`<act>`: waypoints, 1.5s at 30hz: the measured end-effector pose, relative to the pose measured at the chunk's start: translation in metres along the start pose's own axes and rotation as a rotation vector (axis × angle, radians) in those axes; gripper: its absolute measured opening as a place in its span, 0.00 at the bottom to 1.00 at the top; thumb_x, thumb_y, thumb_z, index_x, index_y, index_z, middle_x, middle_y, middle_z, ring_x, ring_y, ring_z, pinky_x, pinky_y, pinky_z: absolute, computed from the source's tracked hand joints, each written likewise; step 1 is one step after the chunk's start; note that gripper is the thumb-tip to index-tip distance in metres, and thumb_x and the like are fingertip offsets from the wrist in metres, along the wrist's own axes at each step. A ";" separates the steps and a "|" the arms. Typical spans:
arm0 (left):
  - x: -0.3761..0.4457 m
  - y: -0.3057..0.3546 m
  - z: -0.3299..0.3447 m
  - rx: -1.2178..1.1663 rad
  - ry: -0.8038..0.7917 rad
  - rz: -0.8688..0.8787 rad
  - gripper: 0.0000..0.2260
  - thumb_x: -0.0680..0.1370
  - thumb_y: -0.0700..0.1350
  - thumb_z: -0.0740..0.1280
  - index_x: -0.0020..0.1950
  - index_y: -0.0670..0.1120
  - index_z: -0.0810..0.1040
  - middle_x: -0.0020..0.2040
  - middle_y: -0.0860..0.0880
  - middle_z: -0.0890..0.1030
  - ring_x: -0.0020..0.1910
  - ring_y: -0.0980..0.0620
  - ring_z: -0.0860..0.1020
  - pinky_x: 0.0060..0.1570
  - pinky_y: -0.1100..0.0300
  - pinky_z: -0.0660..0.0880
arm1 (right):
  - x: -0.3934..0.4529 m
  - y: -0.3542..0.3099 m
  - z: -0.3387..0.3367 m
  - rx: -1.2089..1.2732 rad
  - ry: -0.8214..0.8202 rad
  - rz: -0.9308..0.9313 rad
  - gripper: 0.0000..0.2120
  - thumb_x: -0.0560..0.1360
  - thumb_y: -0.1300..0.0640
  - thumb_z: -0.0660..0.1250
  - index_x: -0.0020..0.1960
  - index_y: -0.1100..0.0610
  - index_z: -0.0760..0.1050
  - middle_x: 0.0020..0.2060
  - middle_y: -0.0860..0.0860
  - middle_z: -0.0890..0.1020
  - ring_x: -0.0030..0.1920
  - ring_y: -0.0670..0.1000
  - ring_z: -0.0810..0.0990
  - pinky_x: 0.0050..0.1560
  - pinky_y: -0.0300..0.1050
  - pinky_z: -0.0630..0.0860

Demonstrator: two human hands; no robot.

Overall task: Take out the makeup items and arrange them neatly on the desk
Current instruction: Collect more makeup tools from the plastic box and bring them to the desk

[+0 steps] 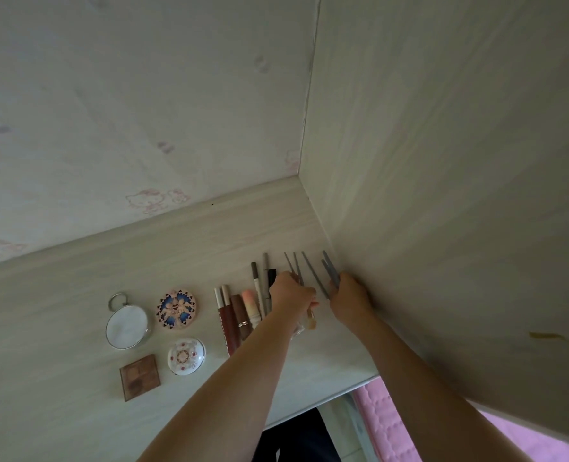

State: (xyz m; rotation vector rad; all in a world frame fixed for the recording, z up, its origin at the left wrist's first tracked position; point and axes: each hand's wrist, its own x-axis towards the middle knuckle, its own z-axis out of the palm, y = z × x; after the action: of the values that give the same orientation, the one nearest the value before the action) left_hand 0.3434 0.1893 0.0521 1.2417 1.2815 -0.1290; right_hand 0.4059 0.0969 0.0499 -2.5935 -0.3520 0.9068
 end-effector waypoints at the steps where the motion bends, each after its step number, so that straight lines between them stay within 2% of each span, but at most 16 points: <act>1: 0.001 -0.001 0.000 0.008 0.003 0.009 0.08 0.72 0.30 0.67 0.48 0.38 0.74 0.50 0.35 0.79 0.34 0.45 0.83 0.32 0.58 0.81 | 0.001 -0.001 0.000 -0.002 0.002 -0.005 0.07 0.79 0.61 0.61 0.55 0.64 0.71 0.52 0.61 0.80 0.53 0.60 0.79 0.41 0.42 0.69; 5: 0.005 -0.007 -0.001 0.004 0.007 0.020 0.09 0.73 0.30 0.67 0.52 0.38 0.76 0.51 0.37 0.80 0.40 0.43 0.83 0.38 0.54 0.83 | 0.007 -0.006 -0.001 -0.028 -0.010 -0.024 0.08 0.79 0.62 0.61 0.56 0.64 0.71 0.53 0.61 0.79 0.54 0.60 0.79 0.41 0.40 0.68; 8: 0.005 -0.008 0.000 0.004 0.034 0.032 0.09 0.74 0.30 0.66 0.51 0.39 0.75 0.49 0.37 0.80 0.39 0.43 0.83 0.39 0.53 0.82 | 0.011 -0.010 -0.002 -0.043 -0.028 -0.030 0.09 0.78 0.63 0.62 0.58 0.64 0.70 0.55 0.60 0.79 0.55 0.60 0.79 0.43 0.41 0.70; 12: 0.006 -0.011 -0.001 0.059 0.107 0.060 0.06 0.77 0.34 0.64 0.42 0.43 0.73 0.40 0.41 0.82 0.34 0.48 0.84 0.28 0.64 0.76 | 0.014 -0.013 -0.002 -0.088 -0.030 -0.039 0.10 0.79 0.62 0.61 0.59 0.64 0.70 0.56 0.60 0.79 0.57 0.59 0.78 0.46 0.42 0.72; 14: 0.007 -0.012 0.000 0.079 0.126 0.059 0.05 0.77 0.36 0.63 0.42 0.41 0.72 0.41 0.41 0.81 0.35 0.47 0.83 0.25 0.65 0.75 | 0.016 -0.014 -0.003 -0.105 -0.033 -0.039 0.11 0.79 0.62 0.61 0.60 0.64 0.70 0.57 0.60 0.79 0.57 0.59 0.78 0.47 0.42 0.72; 16: 0.008 -0.012 0.001 0.128 0.124 0.064 0.03 0.78 0.37 0.63 0.48 0.37 0.74 0.46 0.38 0.81 0.42 0.42 0.83 0.38 0.55 0.81 | 0.016 -0.015 -0.002 -0.123 -0.035 -0.042 0.11 0.79 0.62 0.61 0.60 0.64 0.70 0.57 0.60 0.78 0.58 0.59 0.78 0.47 0.42 0.72; 18: 0.011 -0.011 0.002 0.182 0.115 0.073 0.06 0.78 0.38 0.63 0.52 0.36 0.75 0.48 0.37 0.81 0.46 0.40 0.82 0.48 0.49 0.80 | 0.017 -0.018 -0.002 -0.133 -0.031 -0.049 0.11 0.78 0.63 0.61 0.60 0.64 0.70 0.57 0.61 0.78 0.59 0.60 0.77 0.50 0.45 0.74; 19: 0.011 -0.011 0.002 0.198 0.112 0.074 0.07 0.78 0.38 0.63 0.52 0.36 0.75 0.48 0.37 0.81 0.46 0.42 0.82 0.47 0.50 0.80 | 0.017 -0.019 -0.002 -0.131 -0.027 -0.056 0.11 0.78 0.64 0.61 0.60 0.64 0.70 0.57 0.61 0.79 0.58 0.60 0.77 0.51 0.46 0.74; 22: 0.011 -0.008 0.004 0.259 0.105 0.081 0.07 0.77 0.38 0.63 0.49 0.36 0.78 0.47 0.40 0.82 0.42 0.47 0.81 0.38 0.60 0.79 | 0.016 -0.020 -0.002 -0.116 -0.014 -0.086 0.10 0.78 0.64 0.61 0.58 0.65 0.71 0.56 0.62 0.79 0.57 0.61 0.78 0.51 0.47 0.75; 25: 0.011 -0.007 0.005 0.248 0.084 0.066 0.05 0.74 0.35 0.65 0.49 0.38 0.76 0.47 0.39 0.81 0.45 0.43 0.82 0.46 0.52 0.81 | 0.015 -0.021 -0.003 -0.115 -0.005 -0.079 0.11 0.78 0.63 0.61 0.58 0.66 0.71 0.56 0.63 0.79 0.56 0.62 0.79 0.50 0.48 0.75; 27: 0.011 -0.008 0.005 0.230 0.072 0.056 0.05 0.73 0.33 0.66 0.48 0.40 0.74 0.47 0.39 0.80 0.46 0.42 0.82 0.47 0.49 0.81 | 0.015 -0.022 -0.003 -0.128 0.004 -0.069 0.11 0.79 0.61 0.60 0.59 0.65 0.71 0.55 0.63 0.79 0.56 0.62 0.79 0.50 0.48 0.75; 33: 0.010 -0.009 0.004 0.251 0.048 0.076 0.03 0.73 0.34 0.64 0.43 0.40 0.76 0.45 0.38 0.82 0.47 0.41 0.82 0.48 0.49 0.81 | 0.011 -0.021 -0.007 -0.149 0.007 -0.042 0.11 0.79 0.60 0.59 0.59 0.65 0.71 0.56 0.62 0.79 0.57 0.61 0.79 0.50 0.47 0.76; 36: 0.009 -0.009 0.004 0.260 0.033 0.088 0.06 0.74 0.34 0.63 0.39 0.42 0.75 0.44 0.38 0.82 0.47 0.41 0.82 0.48 0.49 0.81 | 0.009 -0.019 -0.008 -0.161 -0.012 -0.031 0.11 0.78 0.62 0.61 0.58 0.64 0.71 0.56 0.61 0.79 0.56 0.60 0.79 0.49 0.47 0.76; 40: 0.007 -0.009 0.003 0.256 0.033 0.092 0.06 0.74 0.33 0.64 0.40 0.43 0.75 0.48 0.38 0.81 0.48 0.41 0.82 0.49 0.49 0.81 | 0.005 -0.017 -0.009 -0.197 -0.034 -0.042 0.11 0.78 0.61 0.62 0.59 0.63 0.72 0.55 0.60 0.79 0.55 0.59 0.79 0.47 0.45 0.76; 42: 0.004 -0.009 0.001 0.255 0.044 0.108 0.05 0.74 0.33 0.63 0.45 0.41 0.76 0.49 0.39 0.81 0.49 0.41 0.81 0.49 0.50 0.81 | 0.004 -0.016 -0.008 -0.205 -0.033 -0.065 0.10 0.77 0.61 0.61 0.58 0.63 0.72 0.54 0.60 0.79 0.54 0.59 0.80 0.45 0.44 0.75; 45: -0.002 -0.005 -0.004 0.307 0.076 0.197 0.09 0.75 0.35 0.62 0.50 0.43 0.79 0.47 0.45 0.81 0.48 0.47 0.81 0.39 0.59 0.77 | 0.001 -0.018 -0.013 -0.215 -0.013 -0.103 0.10 0.77 0.61 0.61 0.57 0.63 0.71 0.54 0.61 0.79 0.53 0.60 0.80 0.46 0.46 0.76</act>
State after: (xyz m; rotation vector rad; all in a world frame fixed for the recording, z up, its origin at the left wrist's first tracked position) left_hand 0.3361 0.1891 0.0512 1.6430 1.2268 -0.1407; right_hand 0.4131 0.1106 0.0664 -2.7332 -0.6111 0.8946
